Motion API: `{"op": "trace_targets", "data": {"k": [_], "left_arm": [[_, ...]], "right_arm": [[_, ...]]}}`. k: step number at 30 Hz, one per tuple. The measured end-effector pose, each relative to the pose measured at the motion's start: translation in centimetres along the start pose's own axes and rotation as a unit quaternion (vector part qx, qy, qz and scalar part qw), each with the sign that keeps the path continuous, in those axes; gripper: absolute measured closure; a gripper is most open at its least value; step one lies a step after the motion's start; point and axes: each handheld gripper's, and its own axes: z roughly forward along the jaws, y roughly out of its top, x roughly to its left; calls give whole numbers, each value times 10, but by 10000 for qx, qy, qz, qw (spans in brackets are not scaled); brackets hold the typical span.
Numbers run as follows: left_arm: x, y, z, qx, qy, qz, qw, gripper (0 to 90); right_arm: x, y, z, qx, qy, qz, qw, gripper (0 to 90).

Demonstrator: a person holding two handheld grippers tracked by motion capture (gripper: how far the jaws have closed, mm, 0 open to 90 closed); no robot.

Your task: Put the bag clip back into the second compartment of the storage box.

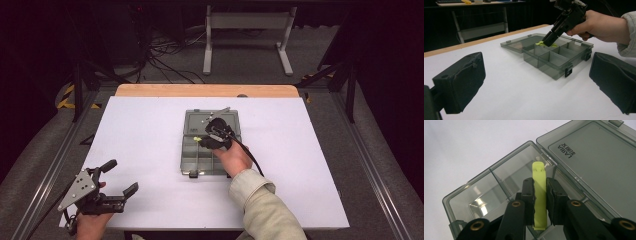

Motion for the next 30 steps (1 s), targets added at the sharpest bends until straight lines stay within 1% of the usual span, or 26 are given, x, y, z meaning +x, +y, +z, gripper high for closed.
{"op": "trace_targets", "data": {"k": [6, 9, 12, 18, 21, 22, 24, 26, 27, 29, 30], "left_arm": [[0, 0, 0, 0, 0, 2, 10000, 9], [0, 0, 0, -9, 2, -12, 10000, 9], [0, 0, 0, -7, 3, -10, 10000, 9], [0, 0, 0, -4, 6, -13, 10000, 9], [0, 0, 0, -3, 4, -3, 10000, 9], [0, 0, 0, -3, 4, -3, 10000, 8], [0, 0, 0, -3, 5, 0, 10000, 9], [0, 0, 0, -5, 4, -13, 10000, 9], [0, 0, 0, -6, 4, -14, 10000, 9], [0, 0, -1, -8, 4, -14, 10000, 8], [0, 0, -1, -8, 4, -14, 10000, 8]], "right_arm": [[-1, -1, 0, -2, 7, 84, 10000, 776], [-1, -1, -1, -5, 5, 138, 9999, 759], [-1, -1, -1, -11, -4, 131, 9999, 740], [1, -1, -3, -34, -119, 143, 9998, 628], [2, 0, -7, -111, -170, 144, 9997, 552], [3, 1, -9, -164, -192, 163, 9996, 513], [3, 2, -15, -267, -186, 165, 9993, 470], [4, 2, -20, -311, -241, 148, 9991, 422], [5, 2, -22, -347, -274, 122, 9989, 402], [6, 2, -28, -407, -257, 96, 9988, 367], [6, 2, -28, -407, -257, 96, 9988, 367]]}}
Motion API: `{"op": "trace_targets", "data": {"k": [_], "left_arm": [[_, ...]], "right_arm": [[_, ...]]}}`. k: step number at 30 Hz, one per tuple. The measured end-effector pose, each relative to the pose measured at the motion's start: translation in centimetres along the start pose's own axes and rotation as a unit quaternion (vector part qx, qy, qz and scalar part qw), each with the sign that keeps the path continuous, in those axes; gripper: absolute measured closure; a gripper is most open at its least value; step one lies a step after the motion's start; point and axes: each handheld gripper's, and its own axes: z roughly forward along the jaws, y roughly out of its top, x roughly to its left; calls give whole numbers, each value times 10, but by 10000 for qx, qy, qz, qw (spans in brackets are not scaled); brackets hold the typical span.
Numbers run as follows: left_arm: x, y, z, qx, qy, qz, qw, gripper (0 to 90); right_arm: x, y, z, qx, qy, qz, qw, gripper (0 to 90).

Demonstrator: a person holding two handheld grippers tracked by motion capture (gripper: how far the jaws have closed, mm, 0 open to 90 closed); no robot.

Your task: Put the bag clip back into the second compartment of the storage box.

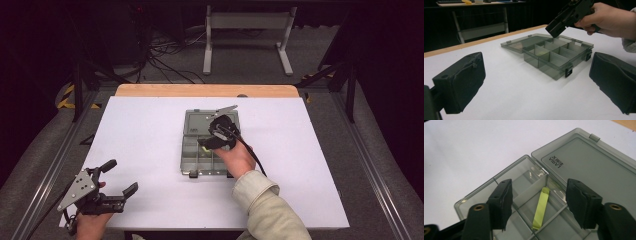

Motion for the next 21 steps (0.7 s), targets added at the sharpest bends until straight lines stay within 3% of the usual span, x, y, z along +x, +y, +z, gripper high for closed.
{"op": "trace_targets", "data": {"k": [2, 10, 21], "left_arm": [[0, 0, 0, -3, 3, -3, 10000, 8], [0, 1, 0, 18, -4, 17, 10000, 8], [0, 1, -1, 2, 13, 8, 10000, 8]], "right_arm": [[3, 0, -13, -108, -8, -40, 9999, 310], [10, -1, -44, -404, -4, -170, 9990, 260], [14, -13, -84, -704, -186, -313, 9969, 147]]}}
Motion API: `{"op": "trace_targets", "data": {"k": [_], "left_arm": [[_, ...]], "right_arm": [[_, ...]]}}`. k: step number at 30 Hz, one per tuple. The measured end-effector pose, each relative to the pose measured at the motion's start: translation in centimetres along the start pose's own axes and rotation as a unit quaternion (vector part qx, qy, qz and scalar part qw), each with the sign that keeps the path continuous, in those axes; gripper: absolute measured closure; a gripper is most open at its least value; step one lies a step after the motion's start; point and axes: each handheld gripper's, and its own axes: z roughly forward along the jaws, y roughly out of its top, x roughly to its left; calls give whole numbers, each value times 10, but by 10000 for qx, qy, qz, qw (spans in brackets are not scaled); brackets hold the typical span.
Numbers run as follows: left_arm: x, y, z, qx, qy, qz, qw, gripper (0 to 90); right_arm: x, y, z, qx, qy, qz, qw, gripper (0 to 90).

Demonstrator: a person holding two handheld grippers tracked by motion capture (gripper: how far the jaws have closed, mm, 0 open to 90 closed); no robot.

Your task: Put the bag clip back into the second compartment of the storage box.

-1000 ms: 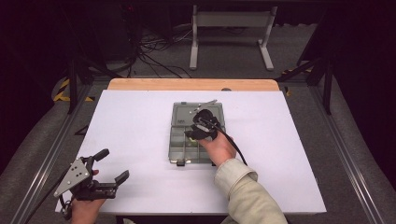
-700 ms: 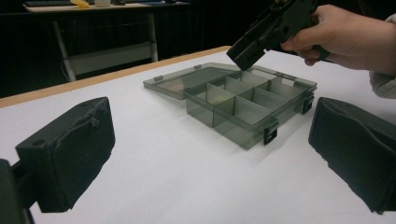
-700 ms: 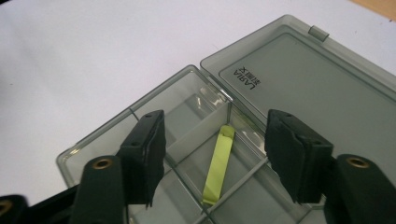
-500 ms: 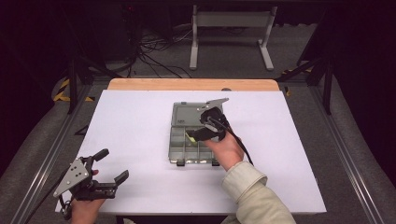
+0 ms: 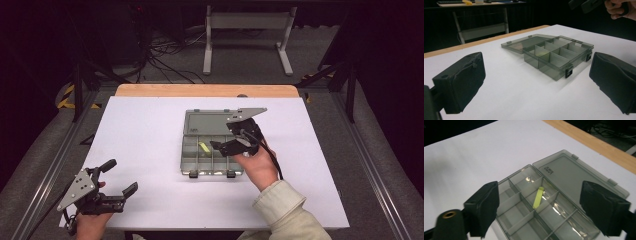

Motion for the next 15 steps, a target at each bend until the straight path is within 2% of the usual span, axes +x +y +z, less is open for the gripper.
{"op": "trace_targets", "data": {"k": [3, 7, 10, 11, 15], "left_arm": [[0, 0, -1, -14, 5, -14, 10000, 8], [0, 0, 0, -11, 5, -12, 10000, 8], [0, 0, 0, -7, 0, -9, 10000, 8], [0, 0, 0, -13, 5, -22, 10000, 8], [0, 0, -1, -12, 9, -17, 10000, 8]], "right_arm": [[0, -4, -13, -92, -78, -39, 9999, 86], [2, -11, -31, -280, -155, -129, 9994, 55], [2, -16, -39, -372, -131, -150, 9991, 47], [2, -21, -48, -471, -122, -168, 9987, 36], [2, -29, -58, -648, -158, -220, 9975, 5]]}}
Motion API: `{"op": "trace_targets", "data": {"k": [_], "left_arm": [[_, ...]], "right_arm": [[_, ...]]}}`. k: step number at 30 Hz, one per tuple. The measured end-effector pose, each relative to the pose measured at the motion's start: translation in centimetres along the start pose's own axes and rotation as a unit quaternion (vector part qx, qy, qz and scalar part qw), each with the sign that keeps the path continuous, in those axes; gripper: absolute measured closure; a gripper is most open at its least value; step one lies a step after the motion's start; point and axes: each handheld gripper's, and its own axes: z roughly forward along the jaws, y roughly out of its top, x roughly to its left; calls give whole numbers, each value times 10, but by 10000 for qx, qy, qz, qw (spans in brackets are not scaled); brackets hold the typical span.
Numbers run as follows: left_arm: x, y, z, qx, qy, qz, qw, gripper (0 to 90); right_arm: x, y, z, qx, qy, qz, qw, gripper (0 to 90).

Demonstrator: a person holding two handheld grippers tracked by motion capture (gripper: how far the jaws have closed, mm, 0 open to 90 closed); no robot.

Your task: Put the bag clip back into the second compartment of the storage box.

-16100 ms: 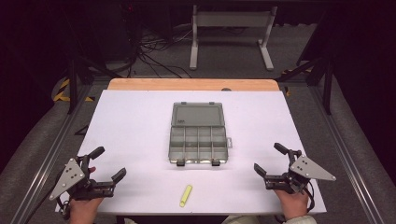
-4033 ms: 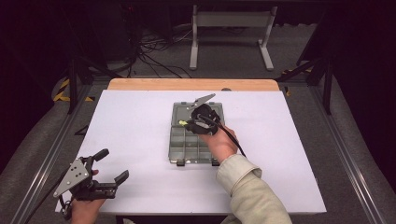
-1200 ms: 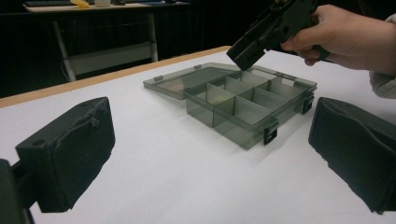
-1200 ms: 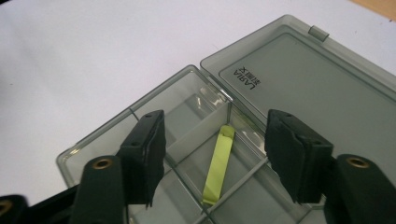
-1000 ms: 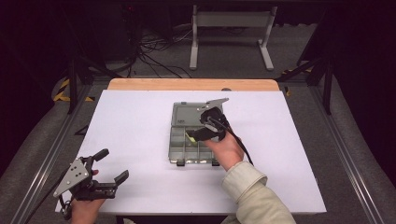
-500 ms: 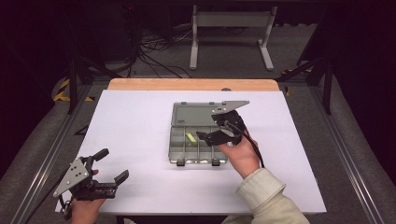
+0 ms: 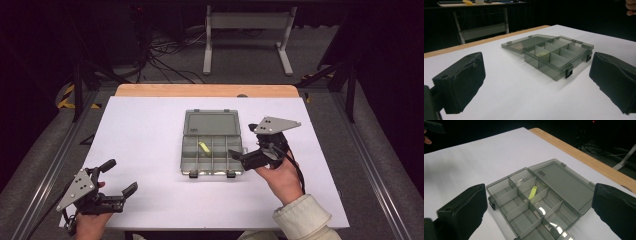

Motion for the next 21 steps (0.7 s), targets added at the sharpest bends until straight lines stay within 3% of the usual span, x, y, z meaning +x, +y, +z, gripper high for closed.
{"op": "trace_targets", "data": {"k": [9, 21], "left_arm": [[0, 0, 0, 3, -5, -7, 10000, 8], [0, 0, 0, 5, 2, -7, 10000, 8]], "right_arm": [[-2, -26, -27, -446, -57, 99, 9989, 3], [-8, -65, -44, -924, -168, 59, 9956, 2]]}}
